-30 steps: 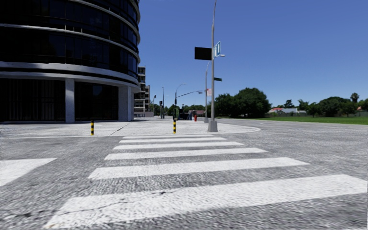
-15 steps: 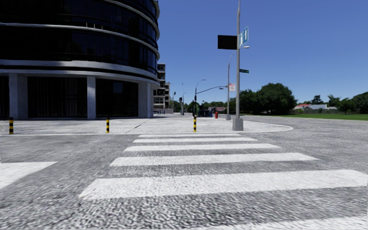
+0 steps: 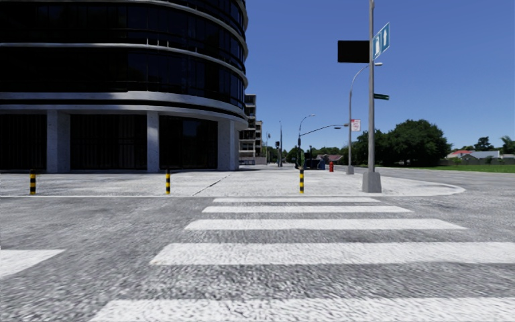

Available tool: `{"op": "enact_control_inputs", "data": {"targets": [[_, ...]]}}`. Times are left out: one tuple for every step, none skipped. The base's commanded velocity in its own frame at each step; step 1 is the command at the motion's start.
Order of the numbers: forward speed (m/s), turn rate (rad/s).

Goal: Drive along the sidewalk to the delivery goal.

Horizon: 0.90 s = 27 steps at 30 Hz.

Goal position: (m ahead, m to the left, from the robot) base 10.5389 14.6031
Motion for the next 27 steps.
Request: {"op": "enact_control_inputs", "data": {"targets": [[2.00, 0.00], [2.00, 0.00], [2.00, 0.00], [2.00, 0.00], [2.00, 0.00], [2.00, 0.00], [2.00, 0.00], [2.00, 0.00], [2.00, 0.00], [2.00, 0.00], [2.00, 0.00], [2.00, 0.00], [2.00, 0.00], [2.00, 0.00], [2.00, 0.00], [2.00, 0.00], [2.00, 0.00], [2.00, 0.00], [2.00, 0.00], [2.00, 0.00], [2.00, 0.00], [2.00, 0.00], [2.00, 0.00], [2.00, 0.00], [2.00, 0.00], [2.00, 0.00], [2.00, 0.00]]}}
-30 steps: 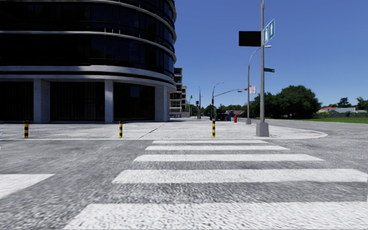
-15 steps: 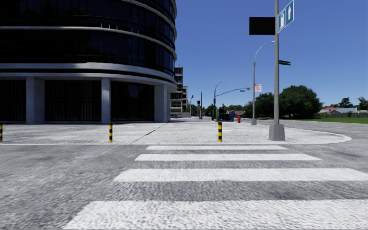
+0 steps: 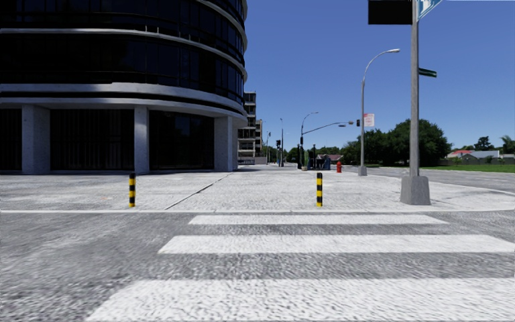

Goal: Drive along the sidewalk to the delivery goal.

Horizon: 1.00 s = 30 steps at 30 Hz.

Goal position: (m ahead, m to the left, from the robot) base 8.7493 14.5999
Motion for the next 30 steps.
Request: {"op": "enact_control_inputs", "data": {"targets": [[2.00, 0.00], [2.00, 0.00], [2.00, 0.00], [2.00, 0.00], [2.00, 0.00], [2.00, 0.00], [2.00, 0.00], [2.00, 0.00], [2.00, 0.00], [2.00, 0.00], [2.00, 0.00], [2.00, 0.00], [2.00, 0.00], [2.00, 0.00], [2.00, 0.00], [2.00, 0.00], [2.00, 0.00], [2.00, 0.00], [2.00, 0.00], [2.00, 0.00], [2.00, 0.00], [2.00, 0.00], [2.00, 0.00], [2.00, 0.00], [2.00, 0.00], [2.00, 0.00], [2.00, 0.00], [2.00, 0.00], [2.00, 0.00], [2.00, 0.00]]}}
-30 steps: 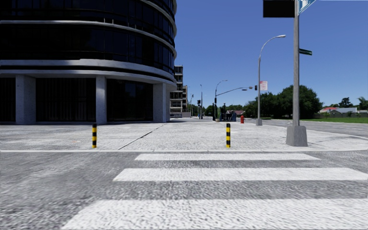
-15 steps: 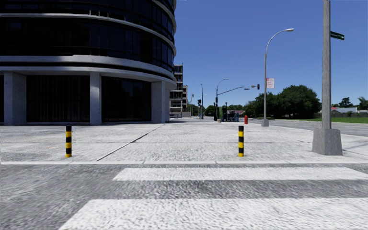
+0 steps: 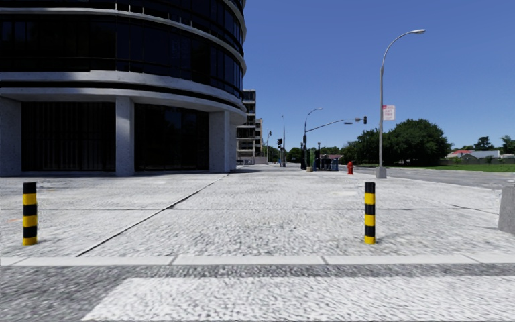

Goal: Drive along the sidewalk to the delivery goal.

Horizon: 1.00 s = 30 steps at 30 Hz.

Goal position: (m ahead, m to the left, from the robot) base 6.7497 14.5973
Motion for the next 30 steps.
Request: {"op": "enact_control_inputs", "data": {"targets": [[2.00, 0.00], [2.00, 0.00], [2.00, 0.00], [2.00, 0.00], [2.00, 0.00], [2.00, 0.00], [2.00, 0.00], [2.00, 0.00], [2.00, 0.00], [2.00, 0.00], [2.00, 0.00], [2.00, 0.00], [2.00, 0.00], [1.92, 0.00], [1.66, 0.00], [1.52, 0.00], [1.36, 0.00], [1.32, 0.00], [1.32, 0.00], [1.31, 0.00], [1.31, 0.00], [1.31, 0.00], [1.31, 0.00], [1.31, 0.00], [1.31, 0.00], [1.31, 0.00], [1.31, 0.00], [1.31, 0.00], [1.31, 0.00], [1.31, 0.00]]}}
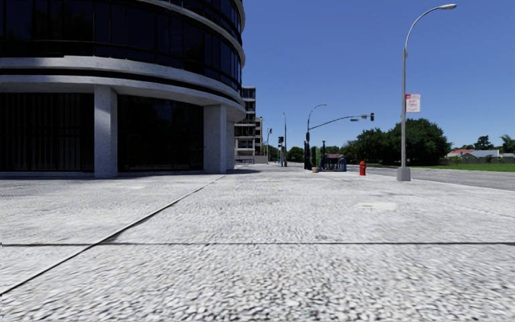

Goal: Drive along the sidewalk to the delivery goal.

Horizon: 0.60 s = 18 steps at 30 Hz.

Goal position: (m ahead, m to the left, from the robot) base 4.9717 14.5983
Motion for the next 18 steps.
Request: {"op": "enact_control_inputs", "data": {"targets": [[1.31, 0.00], [1.31, 0.07], [1.31, 0.12], [1.31, 0.17], [1.31, 0.19], [1.31, 0.19], [1.31, 0.19], [1.31, 0.21], [1.31, 0.24], [1.31, 0.29], [1.31, 0.34], [1.31, 0.37], [1.31, 0.39], [1.31, 0.40], [1.31, 0.41], [1.31, 0.42], [1.31, 0.42], [1.31, 0.43]]}}
